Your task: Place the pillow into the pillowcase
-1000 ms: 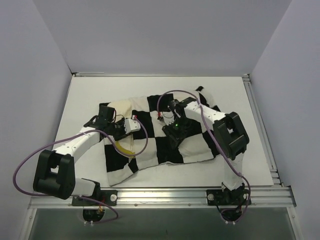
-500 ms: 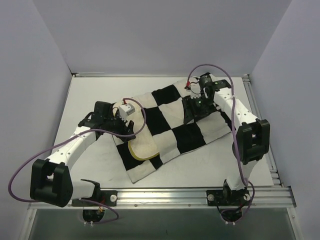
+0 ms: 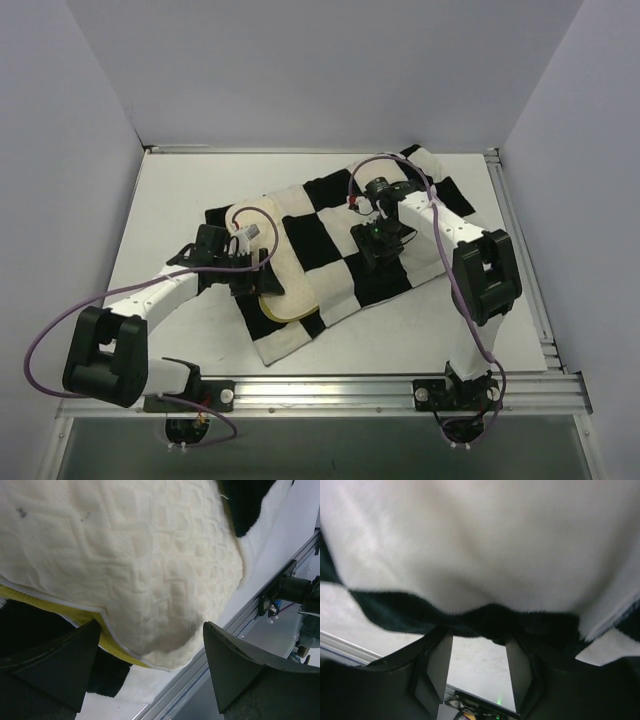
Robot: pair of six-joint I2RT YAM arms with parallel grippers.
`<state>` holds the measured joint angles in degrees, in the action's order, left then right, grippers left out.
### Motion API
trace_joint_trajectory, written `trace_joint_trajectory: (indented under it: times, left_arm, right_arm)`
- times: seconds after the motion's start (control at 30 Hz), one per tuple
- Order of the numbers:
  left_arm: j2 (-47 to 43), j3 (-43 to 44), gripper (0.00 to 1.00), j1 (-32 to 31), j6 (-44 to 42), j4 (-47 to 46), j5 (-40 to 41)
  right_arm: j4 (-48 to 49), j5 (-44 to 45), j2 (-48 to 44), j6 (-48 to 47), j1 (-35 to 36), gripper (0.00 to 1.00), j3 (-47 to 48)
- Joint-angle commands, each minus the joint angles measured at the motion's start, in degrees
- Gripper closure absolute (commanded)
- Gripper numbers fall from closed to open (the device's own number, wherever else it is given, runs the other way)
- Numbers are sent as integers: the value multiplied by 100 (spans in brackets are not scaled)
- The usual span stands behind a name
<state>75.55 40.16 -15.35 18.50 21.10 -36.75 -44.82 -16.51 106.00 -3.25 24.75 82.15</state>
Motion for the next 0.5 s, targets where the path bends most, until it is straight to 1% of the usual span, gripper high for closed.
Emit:
trace_joint_trajectory:
  times: [0.0, 0.03, 0.07, 0.1, 0.13, 0.17, 0.2, 0.23, 0.27, 0.3, 0.33, 0.37, 0.4, 0.43, 0.47]
  left_arm:
    - [240, -219, 9, -90, 786, -1062, -7]
    - [467, -263, 12, -195, 1013, -1595, 1]
    - [583, -324, 14, -222, 1137, -1957, 1]
    - [723, -412, 19, -248, 1269, -2396, -103]
    - [1020, -413, 30, -266, 1400, -2931, -130]
    - [1180, -378, 40, -284, 1680, -3189, -200]
    - [1338, -291, 51, -284, 1848, -3435, -462]
    - [1548, -211, 73, -293, 2007, -3681, -482]
    - [1620, -167, 88, -301, 2348, -3901, -508]
    - [1664, -88, 97, -301, 2568, -4156, -447]
    - [1700, -18, 100, -301, 2971, -4515, -342]
    - [1726, 96, 100, -284, 3158, -4658, -289]
    - [1770, 201, 100, -258, 3334, -4833, -263]
    - [1814, 403, 100, -231, 3631, -5157, -219]
    - [1814, 483, 100, -205, 3747, -5282, -184]
  right_arm:
    - [209, 387, 237, 17, -6, 56, 3]
    - [245, 151, 272, -35, 29, 62, 29]
    - [228, -8, 307, -71, 73, 77, 90]
    - [210, -132, 334, -123, 117, 84, 117]
    - [184, -237, 360, -176, 196, 91, 152]
    - [140, -482, 369, -307, 327, 100, 187]
    - [131, -606, 352, -317, 398, 100, 257]
    - [105, -851, 326, -343, 451, 100, 319]
    - [0, -1358, 238, -361, 573, 100, 406]
    - [-53, -1755, 176, -378, 644, 100, 599]
    - [-88, -2159, 19, -422, 706, 100, 705]
    - [-193, -2572, -69, -562, 802, 100, 793]
    - [-220, -3412, -131, -650, 994, 100, 907]
    - [-255, -3664, -236, -695, 1109, 100, 934]
    - [-256, -3823, -246, -686, 1206, 100, 969]
